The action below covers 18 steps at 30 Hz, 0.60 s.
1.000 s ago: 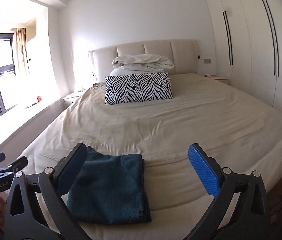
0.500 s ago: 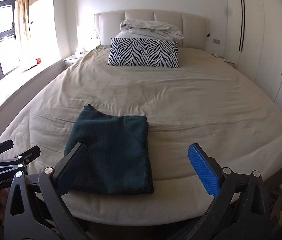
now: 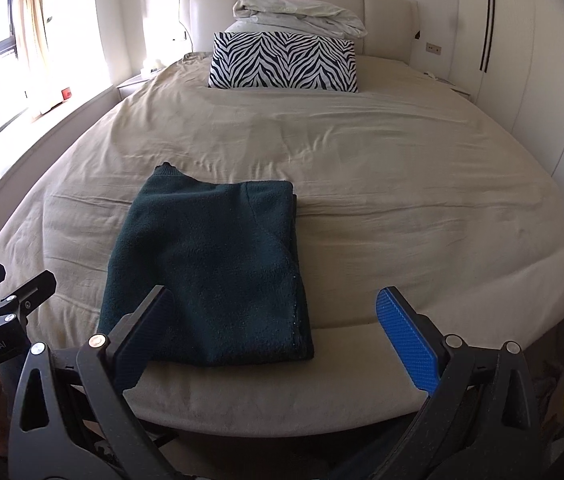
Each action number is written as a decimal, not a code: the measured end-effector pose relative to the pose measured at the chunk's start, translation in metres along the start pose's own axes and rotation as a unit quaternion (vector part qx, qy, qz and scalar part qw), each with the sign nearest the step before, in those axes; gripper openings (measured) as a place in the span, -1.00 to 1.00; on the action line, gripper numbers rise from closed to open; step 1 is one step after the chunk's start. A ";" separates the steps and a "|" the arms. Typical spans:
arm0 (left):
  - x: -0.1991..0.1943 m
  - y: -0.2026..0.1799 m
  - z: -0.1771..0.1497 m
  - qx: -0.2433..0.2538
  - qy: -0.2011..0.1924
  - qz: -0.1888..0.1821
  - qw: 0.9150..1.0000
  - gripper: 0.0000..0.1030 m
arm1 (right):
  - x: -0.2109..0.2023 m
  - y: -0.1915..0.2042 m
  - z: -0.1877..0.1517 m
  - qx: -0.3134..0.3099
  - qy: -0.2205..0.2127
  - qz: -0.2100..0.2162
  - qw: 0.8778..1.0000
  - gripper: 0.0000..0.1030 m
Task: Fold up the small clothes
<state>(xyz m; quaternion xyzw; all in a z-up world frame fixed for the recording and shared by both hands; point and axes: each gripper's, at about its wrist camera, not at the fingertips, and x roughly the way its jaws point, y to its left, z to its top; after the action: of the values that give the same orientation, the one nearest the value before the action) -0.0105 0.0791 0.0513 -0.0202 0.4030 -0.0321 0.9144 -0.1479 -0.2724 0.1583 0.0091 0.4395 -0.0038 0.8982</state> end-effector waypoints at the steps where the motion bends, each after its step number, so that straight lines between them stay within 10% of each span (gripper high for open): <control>1: 0.000 0.000 -0.001 0.001 -0.001 0.001 1.000 1.00 | 0.004 0.000 -0.002 -0.001 0.005 -0.006 1.000 1.00; 18: 0.007 0.001 -0.006 0.004 0.004 0.007 1.000 1.00 | 0.028 -0.006 -0.005 0.007 0.027 -0.041 0.999 1.00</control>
<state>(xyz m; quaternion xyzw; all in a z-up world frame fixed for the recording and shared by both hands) -0.0099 0.0797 0.0421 -0.0135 0.4069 -0.0280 0.9129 -0.1352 -0.2781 0.1332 -0.0029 0.4637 -0.0438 0.8849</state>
